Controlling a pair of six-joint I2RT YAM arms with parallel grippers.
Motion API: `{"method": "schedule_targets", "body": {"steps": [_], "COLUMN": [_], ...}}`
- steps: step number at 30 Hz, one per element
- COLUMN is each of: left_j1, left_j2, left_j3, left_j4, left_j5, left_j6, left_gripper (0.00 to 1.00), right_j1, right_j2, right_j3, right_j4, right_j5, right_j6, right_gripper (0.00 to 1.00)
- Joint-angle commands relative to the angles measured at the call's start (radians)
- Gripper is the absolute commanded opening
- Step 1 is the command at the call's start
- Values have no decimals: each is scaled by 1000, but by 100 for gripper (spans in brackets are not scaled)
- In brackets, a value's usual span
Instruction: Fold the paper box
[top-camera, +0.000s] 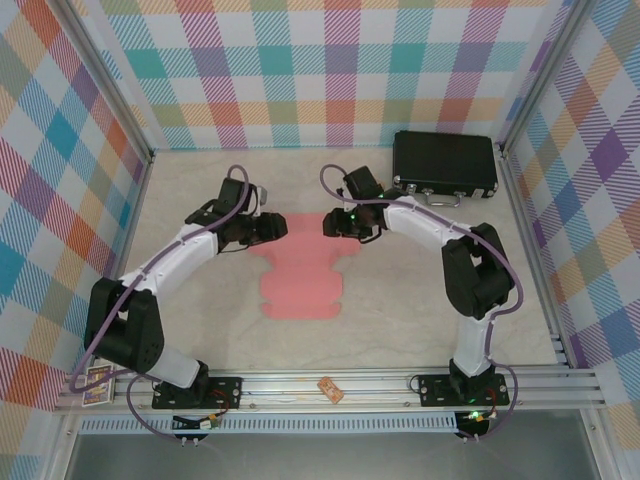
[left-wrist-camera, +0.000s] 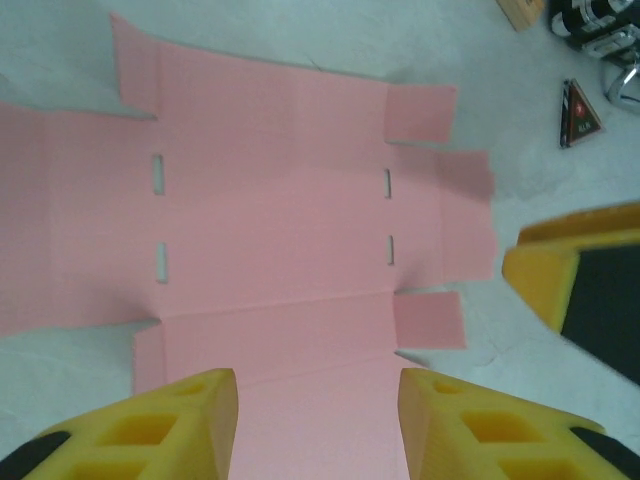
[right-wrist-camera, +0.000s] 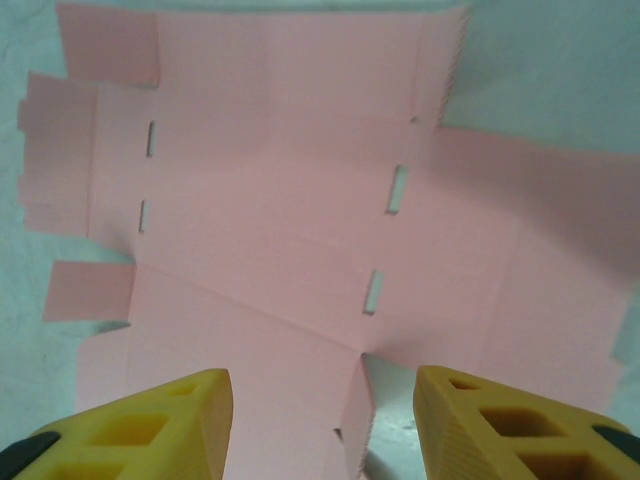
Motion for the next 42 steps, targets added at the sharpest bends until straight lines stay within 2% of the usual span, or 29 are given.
{"method": "schedule_targets", "body": {"steps": [1, 5, 11, 17, 24, 26, 35, 42], "left_j1": [-52, -109, -153, -166, -195, -205, -249, -271], "left_j2": [10, 111, 299, 436, 559, 575, 602, 603], "left_j3": [-58, -32, 79, 158, 218, 220, 212, 230], "left_j4": [14, 81, 121, 134, 120, 129, 184, 201], "left_j5": [-57, -83, -139, -137, -70, -47, 77, 144], "left_j6": [-68, -122, -140, -125, -69, -56, 14, 9], "left_gripper": [39, 24, 11, 11, 11, 11, 11, 12], "right_j1": [-42, -78, -127, -155, -169, -180, -224, -263], "right_j2": [-17, -32, -69, -111, -119, -113, -94, -8], "right_j3": [23, 5, -53, -96, -93, -84, -51, 35], "right_j4": [-46, -40, -15, 6, 7, 5, -26, -81], "right_j5": [48, 75, 76, 60, 17, -21, -39, -91], "right_j6": [-26, -12, -32, -67, -129, -144, -216, -310], "right_gripper": [52, 56, 55, 56, 56, 56, 57, 59]}}
